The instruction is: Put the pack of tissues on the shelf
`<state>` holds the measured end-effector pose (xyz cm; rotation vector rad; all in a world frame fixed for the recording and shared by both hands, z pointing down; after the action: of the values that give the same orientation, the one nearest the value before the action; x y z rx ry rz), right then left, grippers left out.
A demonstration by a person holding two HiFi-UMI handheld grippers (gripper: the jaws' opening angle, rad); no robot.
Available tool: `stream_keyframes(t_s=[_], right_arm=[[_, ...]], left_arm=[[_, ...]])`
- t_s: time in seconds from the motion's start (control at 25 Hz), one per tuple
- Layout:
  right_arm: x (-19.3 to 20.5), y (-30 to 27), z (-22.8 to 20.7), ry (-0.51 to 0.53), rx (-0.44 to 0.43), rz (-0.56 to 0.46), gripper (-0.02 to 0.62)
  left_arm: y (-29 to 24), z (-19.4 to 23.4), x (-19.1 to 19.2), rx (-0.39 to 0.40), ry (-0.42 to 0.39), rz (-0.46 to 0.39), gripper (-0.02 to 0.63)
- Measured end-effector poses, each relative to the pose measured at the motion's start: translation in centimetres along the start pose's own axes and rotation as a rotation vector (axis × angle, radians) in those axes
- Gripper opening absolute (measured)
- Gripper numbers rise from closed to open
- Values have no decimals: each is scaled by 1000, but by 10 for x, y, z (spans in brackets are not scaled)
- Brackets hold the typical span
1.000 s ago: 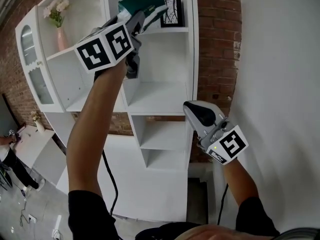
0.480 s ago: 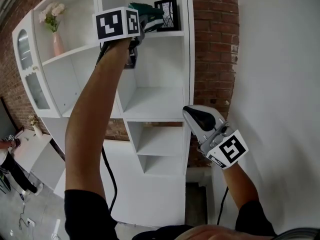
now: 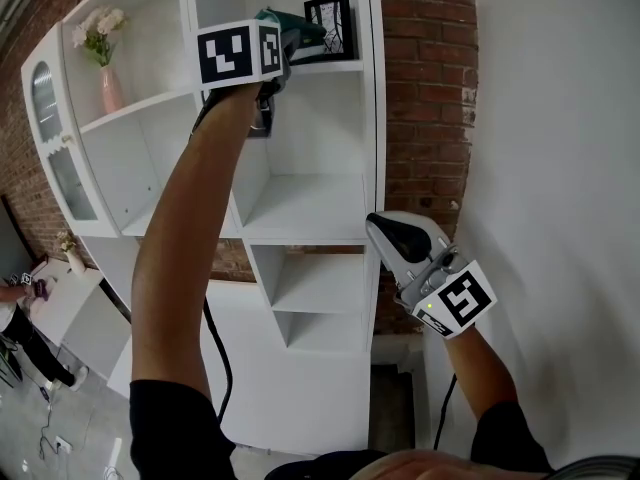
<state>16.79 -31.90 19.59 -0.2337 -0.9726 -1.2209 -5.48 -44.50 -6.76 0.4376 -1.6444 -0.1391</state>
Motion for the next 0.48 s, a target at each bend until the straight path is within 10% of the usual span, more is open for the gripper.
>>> stream_keyframes(t_s=[0.48], right_arm=[[-9, -8, -9, -55, 45, -43, 2]], left_arm=[[35, -1, 0, 20, -10, -212, 451]])
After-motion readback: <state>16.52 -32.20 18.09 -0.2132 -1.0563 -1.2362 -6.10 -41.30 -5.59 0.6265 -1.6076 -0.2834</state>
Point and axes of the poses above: the fingertips, and each gripper's own axes: y backward along the fingers, z to its left, x out of its underside, the point moved 10 cm from there along y, backward along the fingers, and after that the axes turned 10 degrees about -x, right-handed, at the moved point
